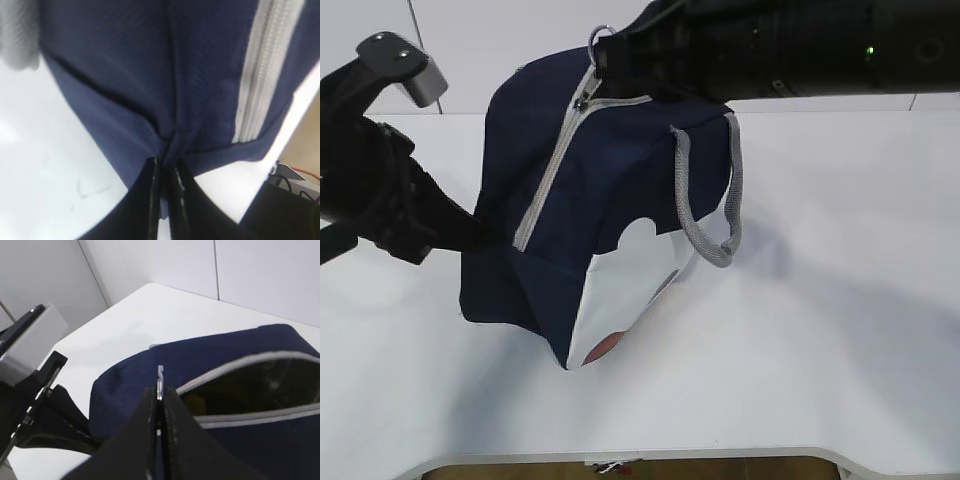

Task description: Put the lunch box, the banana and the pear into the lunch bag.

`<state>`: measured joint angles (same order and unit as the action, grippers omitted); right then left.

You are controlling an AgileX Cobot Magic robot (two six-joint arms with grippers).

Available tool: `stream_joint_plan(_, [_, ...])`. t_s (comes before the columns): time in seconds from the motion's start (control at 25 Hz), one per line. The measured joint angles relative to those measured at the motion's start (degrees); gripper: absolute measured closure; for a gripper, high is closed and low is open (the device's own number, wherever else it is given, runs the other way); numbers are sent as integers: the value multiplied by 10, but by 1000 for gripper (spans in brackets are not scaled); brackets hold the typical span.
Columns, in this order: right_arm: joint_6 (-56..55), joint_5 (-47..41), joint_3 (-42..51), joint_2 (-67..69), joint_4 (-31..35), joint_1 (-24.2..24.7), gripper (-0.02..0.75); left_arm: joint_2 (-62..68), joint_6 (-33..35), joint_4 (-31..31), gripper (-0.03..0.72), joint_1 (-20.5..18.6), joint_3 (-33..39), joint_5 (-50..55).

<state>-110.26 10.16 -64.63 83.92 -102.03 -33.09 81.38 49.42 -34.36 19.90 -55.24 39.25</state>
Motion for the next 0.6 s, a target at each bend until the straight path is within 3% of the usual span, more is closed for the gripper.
stream_joint_plan(0.24, [-1,-36,-6,0,-18,-1,725,-3,0,0,686,-47,0,24])
stream_joint_plan(0.6, [0,-132,-6,10,-26,-1,725,-31,0,8,687,-53,0,60])
